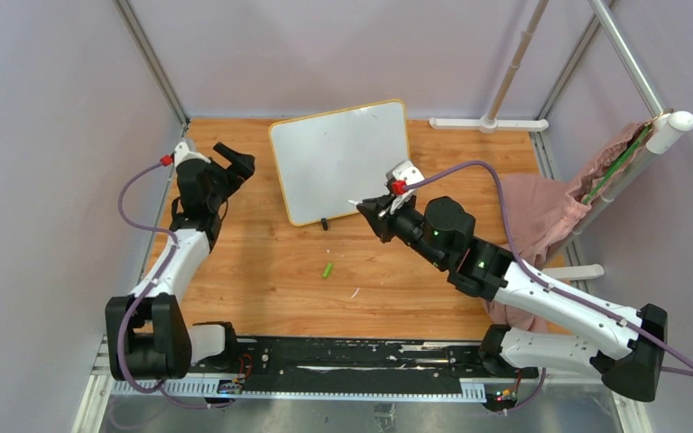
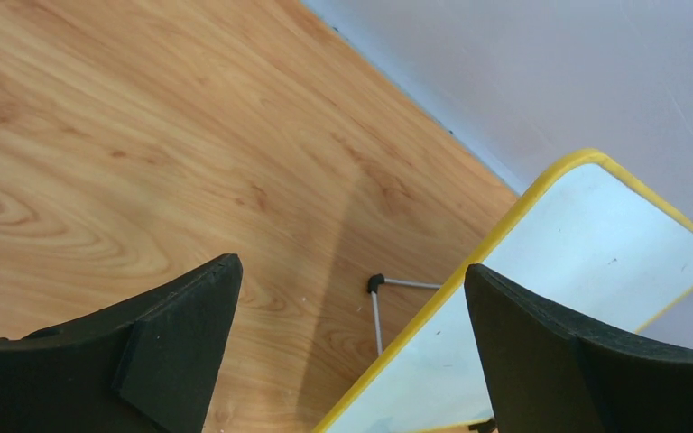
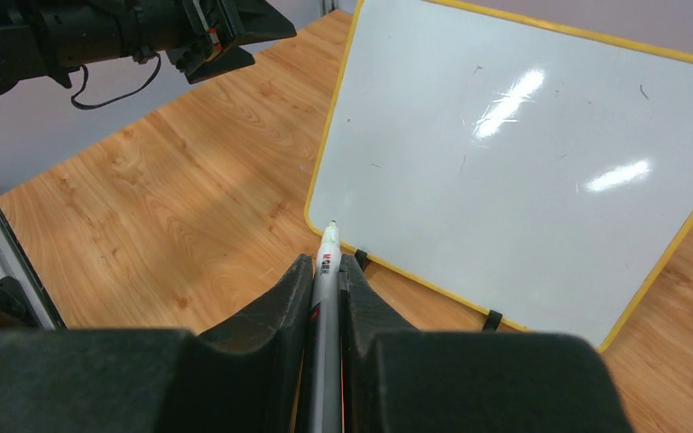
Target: Write a sentence on the whiteboard
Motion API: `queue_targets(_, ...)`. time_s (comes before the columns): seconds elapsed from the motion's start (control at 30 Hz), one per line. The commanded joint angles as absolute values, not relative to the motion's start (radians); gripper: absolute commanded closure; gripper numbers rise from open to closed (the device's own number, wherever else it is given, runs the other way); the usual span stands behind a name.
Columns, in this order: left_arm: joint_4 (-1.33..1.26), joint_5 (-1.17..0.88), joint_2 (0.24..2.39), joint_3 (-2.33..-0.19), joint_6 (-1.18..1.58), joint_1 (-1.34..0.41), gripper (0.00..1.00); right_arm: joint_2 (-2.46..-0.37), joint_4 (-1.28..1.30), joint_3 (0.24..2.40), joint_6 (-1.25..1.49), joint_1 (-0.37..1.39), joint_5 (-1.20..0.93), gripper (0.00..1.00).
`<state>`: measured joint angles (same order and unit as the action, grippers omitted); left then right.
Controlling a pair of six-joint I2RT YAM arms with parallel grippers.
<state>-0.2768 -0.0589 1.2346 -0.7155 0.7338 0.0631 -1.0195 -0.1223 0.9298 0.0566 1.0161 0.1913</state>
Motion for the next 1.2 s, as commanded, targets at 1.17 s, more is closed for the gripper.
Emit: queue_targets(1.17, -0.676, -0.497, 1.516, -0.690, 0.806, 0.120, 0.05, -1.274, -0.413, 0.992, -0.036, 0.894, 0.179, 1.00)
